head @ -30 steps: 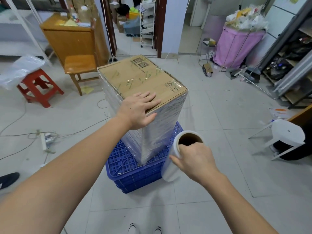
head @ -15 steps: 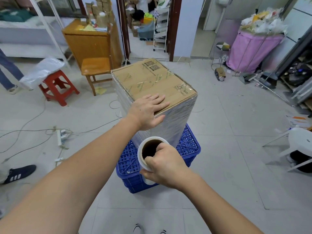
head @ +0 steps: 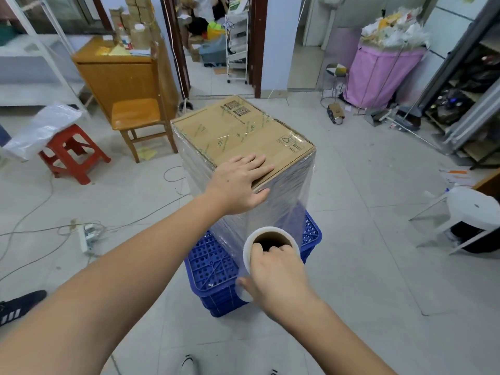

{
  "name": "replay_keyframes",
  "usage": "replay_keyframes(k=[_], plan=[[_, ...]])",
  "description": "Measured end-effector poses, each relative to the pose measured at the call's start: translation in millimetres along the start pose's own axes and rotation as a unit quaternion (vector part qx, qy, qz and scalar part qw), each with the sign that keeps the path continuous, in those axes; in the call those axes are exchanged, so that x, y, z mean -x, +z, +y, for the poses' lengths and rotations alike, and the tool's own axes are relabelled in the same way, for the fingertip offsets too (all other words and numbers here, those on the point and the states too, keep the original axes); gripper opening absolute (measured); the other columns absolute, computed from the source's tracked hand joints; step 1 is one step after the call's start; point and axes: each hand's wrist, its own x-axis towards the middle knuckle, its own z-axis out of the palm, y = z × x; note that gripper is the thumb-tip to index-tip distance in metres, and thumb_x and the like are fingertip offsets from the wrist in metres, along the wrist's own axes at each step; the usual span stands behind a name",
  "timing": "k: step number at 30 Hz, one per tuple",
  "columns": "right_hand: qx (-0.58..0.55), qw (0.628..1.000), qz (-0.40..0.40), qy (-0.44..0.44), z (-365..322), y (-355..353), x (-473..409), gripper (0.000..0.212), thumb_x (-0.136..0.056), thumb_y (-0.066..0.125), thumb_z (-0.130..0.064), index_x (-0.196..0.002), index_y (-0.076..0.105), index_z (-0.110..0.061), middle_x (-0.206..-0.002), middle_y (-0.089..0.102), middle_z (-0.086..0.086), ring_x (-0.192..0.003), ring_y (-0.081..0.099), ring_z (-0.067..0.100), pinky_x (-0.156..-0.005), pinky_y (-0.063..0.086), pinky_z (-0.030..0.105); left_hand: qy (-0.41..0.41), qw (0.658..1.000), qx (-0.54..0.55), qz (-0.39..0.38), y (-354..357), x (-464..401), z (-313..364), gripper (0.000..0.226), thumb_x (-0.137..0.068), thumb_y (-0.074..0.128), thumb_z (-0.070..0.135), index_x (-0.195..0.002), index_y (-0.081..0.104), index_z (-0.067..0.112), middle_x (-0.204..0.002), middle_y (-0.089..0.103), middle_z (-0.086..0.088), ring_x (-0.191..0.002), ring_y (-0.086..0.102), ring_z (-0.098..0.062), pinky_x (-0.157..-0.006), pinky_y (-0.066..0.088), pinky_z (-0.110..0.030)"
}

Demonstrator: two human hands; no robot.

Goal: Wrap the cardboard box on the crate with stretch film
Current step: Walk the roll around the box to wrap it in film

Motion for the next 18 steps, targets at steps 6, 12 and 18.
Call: replay_keyframes(k=[6, 12, 18], plan=[[-0.036, 0.989, -0.078, 0.120, -14.6, -13.1, -10.7, 0.032, -0.090, 0.061, -0.041, -0.104, 0.047, -0.016, -0.092, 0.048, 0.005, -0.087, 0.042, 0.025, -0.069, 0.032, 0.033, 0.131, 0.987, 0.021, -0.094, -13.5, -6.5, -34.1, 0.102, -0.084, 0.051, 0.085, -0.164, 0.016, 0.033, -0.172, 0.008, 0.004, -0.158, 0.006, -0.014, -0.128, 0.005, -0.033], [-0.027, 0.959, -0.010, 0.281, -50.8, -8.4, -30.6, 0.036, -0.088, 0.065, -0.040, -0.112, 0.047, -0.019, -0.094, 0.065, 0.001, -0.080, 0.049, 0.027, -0.065, 0.035, 0.032, 0.288, 0.952, 0.006, -0.107, -16.7, -24.0, -96.3, 0.099, -0.086, 0.052, 0.082, -0.164, 0.010, 0.038, -0.171, 0.009, 0.009, -0.158, 0.006, -0.013, -0.128, 0.008, -0.036], [-0.004, 0.906, 0.138, 0.400, -72.4, 5.1, -50.3, 0.069, -0.070, 0.039, -0.090, -0.065, 0.042, -0.022, -0.059, 0.049, -0.003, -0.072, 0.051, 0.023, -0.058, 0.033, 0.031, 0.312, 0.946, -0.074, -0.040, -2.6, -22.5, -102.8, 0.092, -0.092, 0.024, 0.086, -0.164, 0.010, 0.031, -0.171, 0.018, -0.006, -0.157, 0.018, -0.029, -0.129, 0.013, -0.045]])
